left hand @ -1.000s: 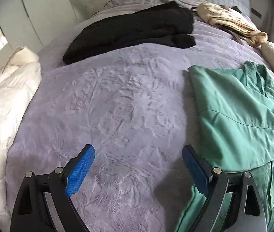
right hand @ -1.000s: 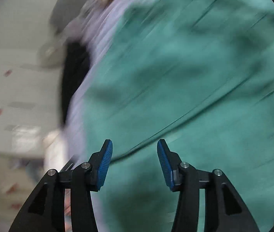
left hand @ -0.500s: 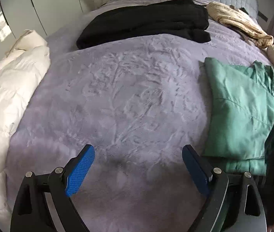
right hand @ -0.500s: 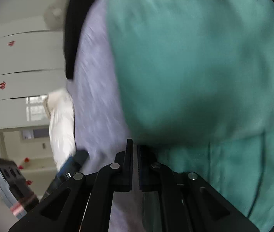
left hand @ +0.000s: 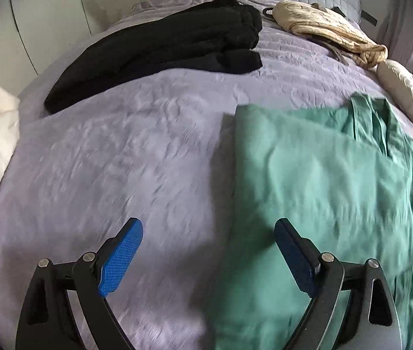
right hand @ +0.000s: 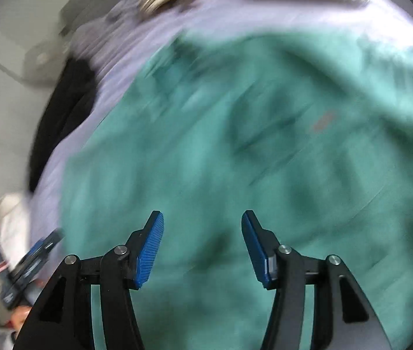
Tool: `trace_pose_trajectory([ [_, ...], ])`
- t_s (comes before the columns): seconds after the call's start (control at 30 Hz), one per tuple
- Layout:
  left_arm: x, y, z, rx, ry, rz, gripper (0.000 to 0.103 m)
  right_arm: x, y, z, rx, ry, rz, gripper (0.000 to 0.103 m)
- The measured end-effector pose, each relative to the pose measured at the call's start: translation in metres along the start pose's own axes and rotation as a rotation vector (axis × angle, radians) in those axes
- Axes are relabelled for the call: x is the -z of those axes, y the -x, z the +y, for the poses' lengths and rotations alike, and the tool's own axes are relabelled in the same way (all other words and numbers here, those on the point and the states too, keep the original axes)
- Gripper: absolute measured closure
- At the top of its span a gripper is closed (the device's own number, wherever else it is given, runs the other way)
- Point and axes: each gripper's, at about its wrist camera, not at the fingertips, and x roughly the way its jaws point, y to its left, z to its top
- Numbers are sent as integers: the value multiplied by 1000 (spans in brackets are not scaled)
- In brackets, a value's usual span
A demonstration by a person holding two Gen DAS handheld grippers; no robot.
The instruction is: Fold large clothes
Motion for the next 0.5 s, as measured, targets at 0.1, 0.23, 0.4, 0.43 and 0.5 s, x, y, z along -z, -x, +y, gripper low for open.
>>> trace_pose_trajectory([
  [0.1, -15, -12, -8, -18, 0, 1, 11, -38, -5, -25, 54, -16, -35, 43],
  [0.23, -19, -14, -18, -37, -5, -17, 11, -65, -34, -49, 103, -6, 6, 63],
  [0.4, -9, -33, -25, -125, -66, -21, 11, -78, -18, -34, 109, 142, -57, 98],
  [0.43, -7, -39, -23, -126, -65, -8, 11, -82, -13, -28, 111, 184, -97, 98],
  [0.5, -10, -40, -18, -121, -50, 2, 11, -90, -22, -26, 131, 206, -92, 97],
])
